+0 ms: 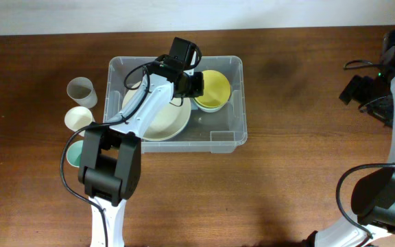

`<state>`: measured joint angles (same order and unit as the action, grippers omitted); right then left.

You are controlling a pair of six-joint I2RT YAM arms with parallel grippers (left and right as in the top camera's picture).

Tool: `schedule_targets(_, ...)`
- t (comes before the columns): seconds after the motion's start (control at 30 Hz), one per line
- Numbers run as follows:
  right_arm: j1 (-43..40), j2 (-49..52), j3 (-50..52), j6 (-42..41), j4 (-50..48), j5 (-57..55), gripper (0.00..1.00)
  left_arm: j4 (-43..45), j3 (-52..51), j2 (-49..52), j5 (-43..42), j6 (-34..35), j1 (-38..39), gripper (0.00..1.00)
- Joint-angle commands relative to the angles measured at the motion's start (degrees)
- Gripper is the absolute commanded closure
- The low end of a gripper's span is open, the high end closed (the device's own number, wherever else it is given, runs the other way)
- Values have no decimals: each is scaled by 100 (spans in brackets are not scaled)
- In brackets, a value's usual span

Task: Pack container
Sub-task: 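Lower the yellow bowl onto the green bowl and release, then move the left gripper back left to the grey cup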

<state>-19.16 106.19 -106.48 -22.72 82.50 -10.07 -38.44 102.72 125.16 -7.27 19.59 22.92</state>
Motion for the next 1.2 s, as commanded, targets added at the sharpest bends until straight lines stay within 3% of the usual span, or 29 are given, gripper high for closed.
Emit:
schedule_targets(0.0,-37,11,9,-44,0,-74,1,46,31,50,-83,-131,-20,76)
schedule_targets(0.13,-37,11,9,-44,0,-72,1,48,87,50,-83,-131,-61,68)
schedule_targets(0.3,-37,11,11,-44,0,-74,1,-61,522,50,-85,-140,-208,67)
schedule_targets(0.6,-37,11,9,-44,0,-74,1,-1473,2682,48,-35,-627,-776,60)
schedule_targets(0.67,-37,11,9,-44,0,-74,1,-1932,3235,48,173,-645,-1010,22)
schedule_targets(0.73,-37,11,9,-44,0,-72,1,-2387,3720,48,514,-645,-1272,7)
schedule_targets(0.8,-37,11,9,-44,0,-72,1,-2813,4120,48,809,-643,-1554,1)
schedule_targets(0.93,-37,11,9,-44,0,-72,1,-3606,4627,48,1010,-577,-2347,1)
schedule_targets(1.17,-37,11,9,-44,0,-72,1,-4546,4385,173,966,-577,-3685,1)
